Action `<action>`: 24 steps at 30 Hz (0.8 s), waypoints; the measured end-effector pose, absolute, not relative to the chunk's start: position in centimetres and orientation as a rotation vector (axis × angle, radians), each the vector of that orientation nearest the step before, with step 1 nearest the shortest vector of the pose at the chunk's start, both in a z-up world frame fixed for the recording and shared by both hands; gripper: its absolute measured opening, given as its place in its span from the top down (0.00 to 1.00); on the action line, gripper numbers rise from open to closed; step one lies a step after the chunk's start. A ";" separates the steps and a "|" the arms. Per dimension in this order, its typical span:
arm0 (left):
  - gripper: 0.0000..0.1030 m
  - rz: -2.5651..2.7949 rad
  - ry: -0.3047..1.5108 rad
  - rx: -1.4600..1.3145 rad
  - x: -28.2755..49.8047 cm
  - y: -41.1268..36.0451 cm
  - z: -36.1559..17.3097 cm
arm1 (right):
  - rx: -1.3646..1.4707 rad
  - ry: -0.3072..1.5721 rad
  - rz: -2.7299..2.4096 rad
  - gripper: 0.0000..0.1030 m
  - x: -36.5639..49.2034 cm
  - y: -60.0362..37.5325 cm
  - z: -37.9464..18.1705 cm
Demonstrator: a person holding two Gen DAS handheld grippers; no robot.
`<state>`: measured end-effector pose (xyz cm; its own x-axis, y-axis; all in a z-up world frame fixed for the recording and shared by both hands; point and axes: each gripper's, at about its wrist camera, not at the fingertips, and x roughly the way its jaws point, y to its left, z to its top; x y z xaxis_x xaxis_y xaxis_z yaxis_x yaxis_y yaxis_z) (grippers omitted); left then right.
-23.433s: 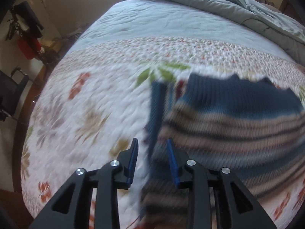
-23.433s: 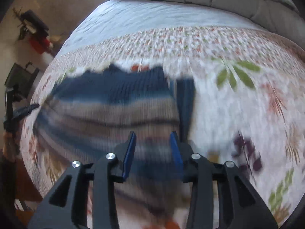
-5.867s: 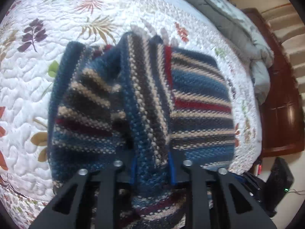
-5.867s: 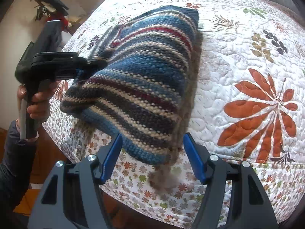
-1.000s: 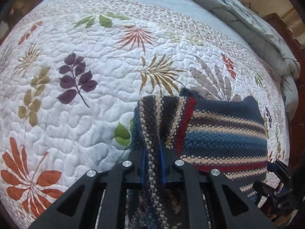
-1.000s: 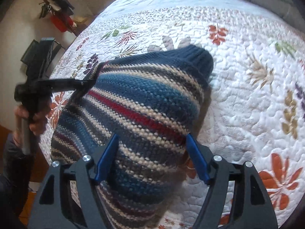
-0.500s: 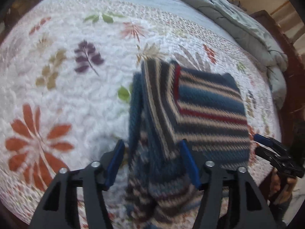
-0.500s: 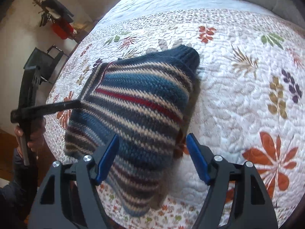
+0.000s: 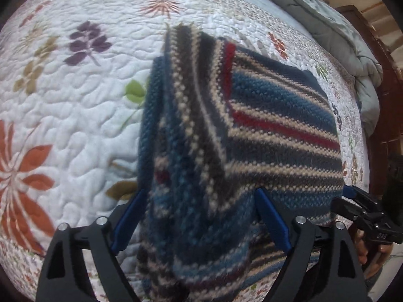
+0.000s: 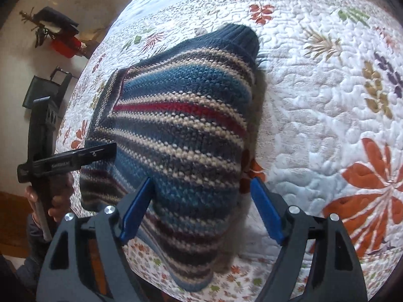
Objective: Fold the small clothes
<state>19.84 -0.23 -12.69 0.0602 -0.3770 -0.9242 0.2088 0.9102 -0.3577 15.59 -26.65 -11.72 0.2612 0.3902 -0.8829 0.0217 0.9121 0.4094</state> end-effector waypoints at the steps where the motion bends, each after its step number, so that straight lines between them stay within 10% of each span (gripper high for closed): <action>1: 0.12 -0.456 1.448 -0.151 19.9 -0.2 -12.8 | 0.380 1.293 0.262 0.21 15.7 -26.6 -11.9; 15: 0.05 -0.561 1.419 -0.129 19.2 -0.5 -14.2 | 0.490 1.328 0.341 0.22 16.9 -26.5 -14.9; 20: 0.42 -0.565 1.395 -0.140 18.4 -0.4 -13.3 | 0.453 1.289 0.360 0.39 16.4 -26.4 -14.0; 24: 0.49 -0.560 1.366 -0.193 18.0 0.8 -13.2 | 0.449 1.256 0.392 0.47 16.0 -26.8 -13.0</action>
